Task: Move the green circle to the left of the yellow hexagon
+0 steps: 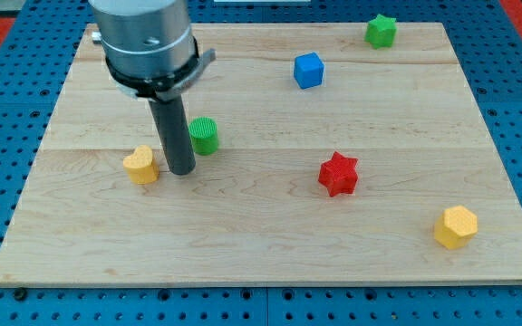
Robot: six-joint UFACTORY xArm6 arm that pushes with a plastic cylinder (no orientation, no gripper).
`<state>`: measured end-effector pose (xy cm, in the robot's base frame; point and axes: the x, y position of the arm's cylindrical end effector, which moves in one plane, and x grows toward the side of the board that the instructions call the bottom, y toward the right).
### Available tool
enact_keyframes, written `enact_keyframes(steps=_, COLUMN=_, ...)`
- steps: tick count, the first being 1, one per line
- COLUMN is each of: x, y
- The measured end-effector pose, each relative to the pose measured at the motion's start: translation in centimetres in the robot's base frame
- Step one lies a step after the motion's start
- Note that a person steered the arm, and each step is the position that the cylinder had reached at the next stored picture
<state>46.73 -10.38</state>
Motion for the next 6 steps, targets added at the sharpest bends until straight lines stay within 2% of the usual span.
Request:
enact_keyframes(steps=1, x=-0.9, y=-2.1)
enact_keyframes(steps=2, x=1.3, y=-6.0)
enact_keyframes(steps=3, x=1.9, y=-7.4)
enact_keyframes(steps=4, x=6.8, y=2.6)
enact_keyframes(steps=5, x=10.3, y=5.8)
enact_keyframes(steps=6, x=10.3, y=6.2)
